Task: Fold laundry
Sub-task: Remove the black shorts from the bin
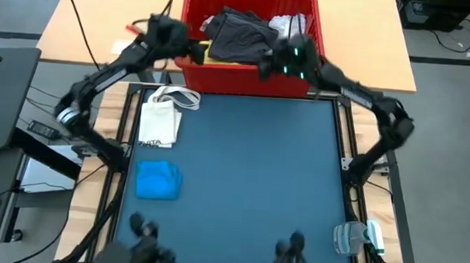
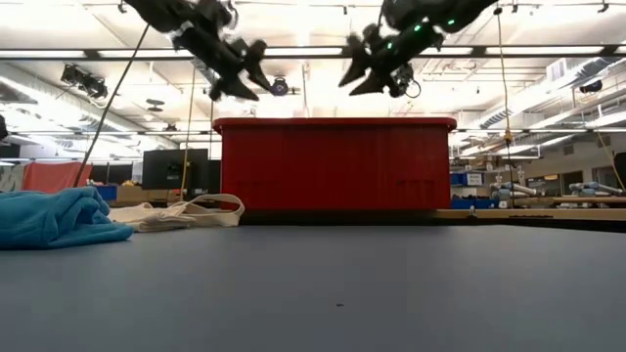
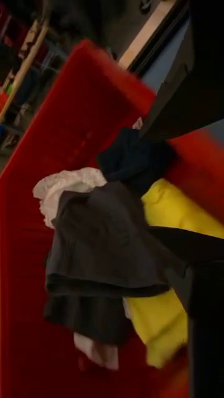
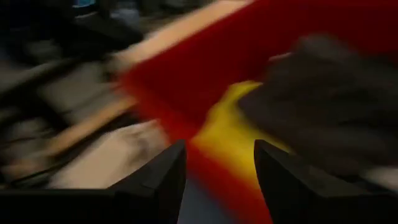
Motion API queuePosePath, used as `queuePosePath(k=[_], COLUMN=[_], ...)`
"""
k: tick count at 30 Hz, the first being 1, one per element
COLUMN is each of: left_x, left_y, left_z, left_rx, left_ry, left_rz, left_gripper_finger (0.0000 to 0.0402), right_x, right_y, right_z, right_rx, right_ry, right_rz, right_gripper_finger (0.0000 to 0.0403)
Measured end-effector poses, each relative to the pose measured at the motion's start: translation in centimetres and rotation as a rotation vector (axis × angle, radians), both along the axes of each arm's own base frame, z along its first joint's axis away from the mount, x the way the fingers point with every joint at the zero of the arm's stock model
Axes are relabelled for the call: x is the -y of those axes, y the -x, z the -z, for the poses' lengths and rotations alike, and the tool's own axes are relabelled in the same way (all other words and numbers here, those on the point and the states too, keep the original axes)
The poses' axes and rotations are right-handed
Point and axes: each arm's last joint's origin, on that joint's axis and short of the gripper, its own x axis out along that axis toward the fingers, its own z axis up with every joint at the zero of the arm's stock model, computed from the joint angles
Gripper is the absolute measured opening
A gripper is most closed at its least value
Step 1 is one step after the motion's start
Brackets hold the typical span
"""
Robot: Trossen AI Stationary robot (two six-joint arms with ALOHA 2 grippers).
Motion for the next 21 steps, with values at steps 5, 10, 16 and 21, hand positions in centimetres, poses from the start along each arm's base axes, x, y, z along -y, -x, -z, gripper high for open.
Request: queuePosePath(k=[5,10,16,21], left_x=[-5.4,-9.2,-13.0,-14.7], left_y=[-1.7,-2.4,-3.3,-4.8], left_z=[0.7,0.1,2.5,7.3], left_rx=[-0.023,-0.024,-0.026,-0.061], left_ry=[-0.024,-0.092,-0.079,0.032], left_rz=[0.055,0.056,0.095,0.142], left_gripper_finger=[0.024,0.024,0.024,0.024], right_x=[6.2,7.5,3.9,2.2], right_y=[-0.3,-1.4,-3.6,-4.6], right_z=[2.1,5.9,7.9,8.5], right_rx=[-0.109,-0.127,-0.223,-0.276], right_ry=[-0.114,-0.352,-0.412,-0.428], right_rz=[0.056,-0.035,-0.108,-0.134], right_gripper_finger=[0.0193,0.0193,0.019,0.019])
